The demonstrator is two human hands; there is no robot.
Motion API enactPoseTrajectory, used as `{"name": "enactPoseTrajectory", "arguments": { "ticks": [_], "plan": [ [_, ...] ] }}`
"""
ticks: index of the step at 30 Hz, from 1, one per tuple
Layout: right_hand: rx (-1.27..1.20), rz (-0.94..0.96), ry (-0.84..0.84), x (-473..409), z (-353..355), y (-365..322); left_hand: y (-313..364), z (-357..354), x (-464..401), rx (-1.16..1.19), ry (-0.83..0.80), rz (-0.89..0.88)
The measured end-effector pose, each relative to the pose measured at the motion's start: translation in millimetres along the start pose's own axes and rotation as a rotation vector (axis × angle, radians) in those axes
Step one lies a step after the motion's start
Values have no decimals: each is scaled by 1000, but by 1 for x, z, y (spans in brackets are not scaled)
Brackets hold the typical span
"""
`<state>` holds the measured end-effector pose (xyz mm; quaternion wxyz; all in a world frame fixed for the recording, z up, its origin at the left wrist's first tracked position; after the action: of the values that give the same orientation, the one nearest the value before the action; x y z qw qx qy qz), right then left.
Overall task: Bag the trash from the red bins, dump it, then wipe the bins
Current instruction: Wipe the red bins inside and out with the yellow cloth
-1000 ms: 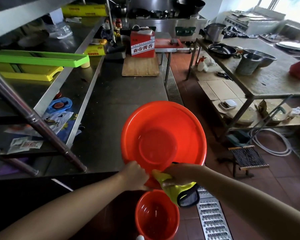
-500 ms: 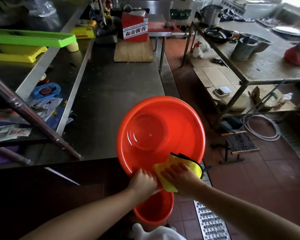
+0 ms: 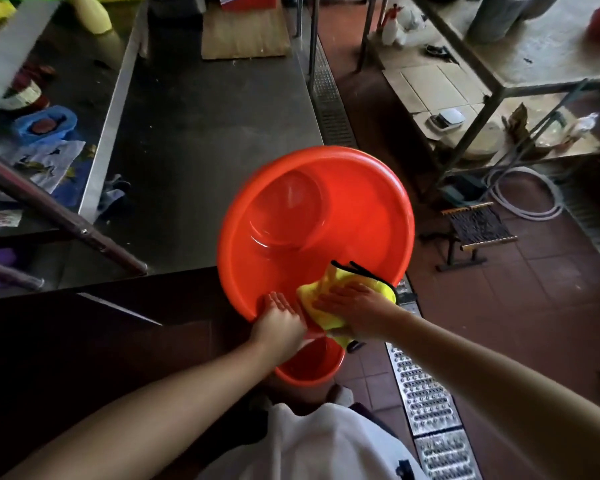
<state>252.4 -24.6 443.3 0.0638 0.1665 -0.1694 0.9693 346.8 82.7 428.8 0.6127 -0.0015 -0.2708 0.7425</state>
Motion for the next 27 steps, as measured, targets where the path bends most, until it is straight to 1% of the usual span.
{"name": "enactPoseTrajectory", "arguments": {
  "ticks": [2,5,7,8,10,12,15,19,21,23,25,27],
  "plan": [
    [1,-41,-74,-11,-10,6,5,-2,2,-17,-11,-14],
    [-41,-77,-97,-25,-12,8,10,-6,9,-73,-62,-43],
    [-24,-97,-56,-28,-10,4,8,-2,12,-155,-90,-26],
    [-27,-129,-7,-26,-9,3,8,-2,12,-165,-98,-37],
    [-78,-235,75,-19,-12,0,8,-4,9,-130,-95,-73],
    [-99,-298,113,-11,-22,-6,6,1,6,-109,-80,-78],
    [-134,-298,149,-11,-31,-14,7,5,7,-105,-70,-103],
    [-171,-286,97,-27,-46,-13,5,1,10,-121,-66,-124],
    [-170,-284,70,-35,-53,-7,8,-1,11,-175,-58,-152],
    [-118,-287,41,-41,-57,4,12,-5,14,-255,-44,-172],
    [-52,-328,21,-46,-58,20,16,-11,19,-338,-53,-158],
    [-40,-402,11,-50,-55,37,15,-14,23,-398,-104,-120]
  ]
}}
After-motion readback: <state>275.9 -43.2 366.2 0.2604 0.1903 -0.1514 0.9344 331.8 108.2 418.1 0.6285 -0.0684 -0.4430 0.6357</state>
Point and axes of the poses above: each hand's wrist, its own x-axis away from the middle knuckle, its own z-axis out of the back of the hand, y = z × x, the point moved 6 cm from there along -x, towards the middle knuckle, and after that the axes turned 11 degrees about -x, right-handed, at the moved point
